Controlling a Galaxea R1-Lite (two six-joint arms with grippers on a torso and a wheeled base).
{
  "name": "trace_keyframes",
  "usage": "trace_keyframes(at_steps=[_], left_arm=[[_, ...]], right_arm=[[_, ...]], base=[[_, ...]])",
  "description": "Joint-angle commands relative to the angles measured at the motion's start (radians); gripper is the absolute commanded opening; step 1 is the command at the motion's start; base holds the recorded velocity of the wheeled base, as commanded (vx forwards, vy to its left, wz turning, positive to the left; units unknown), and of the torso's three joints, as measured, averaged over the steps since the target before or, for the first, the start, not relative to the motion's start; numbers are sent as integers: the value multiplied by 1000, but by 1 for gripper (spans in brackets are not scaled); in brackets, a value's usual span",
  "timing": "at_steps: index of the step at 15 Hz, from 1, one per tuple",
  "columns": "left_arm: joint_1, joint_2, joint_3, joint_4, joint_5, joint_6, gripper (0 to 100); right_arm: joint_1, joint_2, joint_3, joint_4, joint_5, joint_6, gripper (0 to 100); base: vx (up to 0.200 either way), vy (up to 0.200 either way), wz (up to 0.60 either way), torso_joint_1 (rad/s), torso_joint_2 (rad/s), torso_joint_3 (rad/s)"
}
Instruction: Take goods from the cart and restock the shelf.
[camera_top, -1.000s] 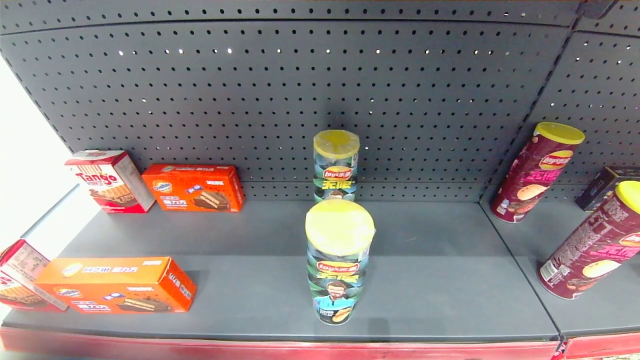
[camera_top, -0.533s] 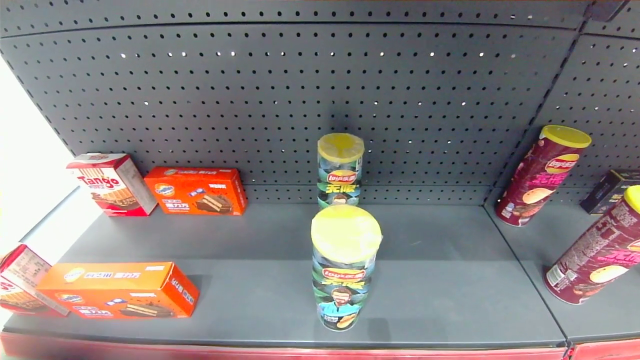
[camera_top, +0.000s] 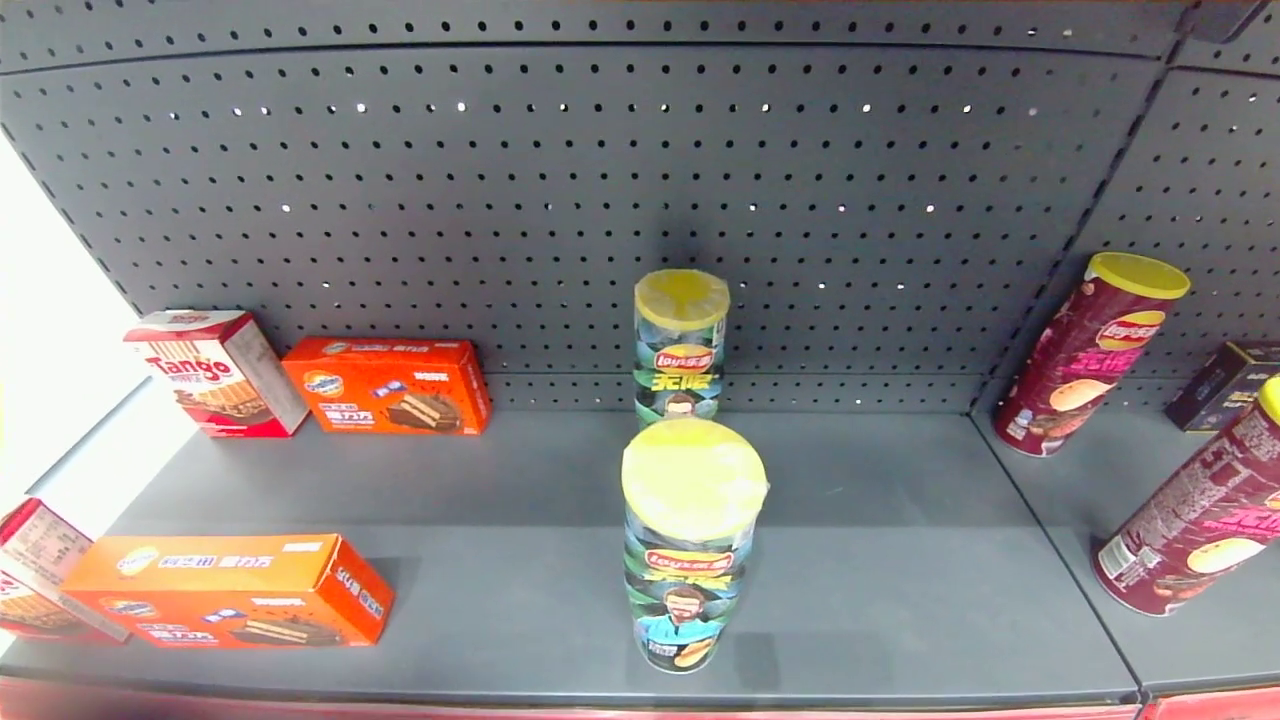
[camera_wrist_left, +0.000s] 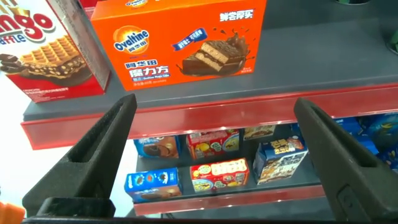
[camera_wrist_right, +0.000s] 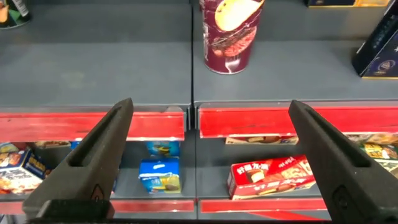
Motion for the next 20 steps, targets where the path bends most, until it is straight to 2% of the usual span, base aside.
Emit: trace_keyframes(at_steps=[1,20], left_arm=[[0,1,0,0,1,1,100],[0,1,-1,0,1,-4,100]], right_arm=[[0,2,0,0,0,0,100],[0,2,0,2,-1,0,100]], base=[[0,0,0,0,0,0],[-21,0,0,0,0,0]])
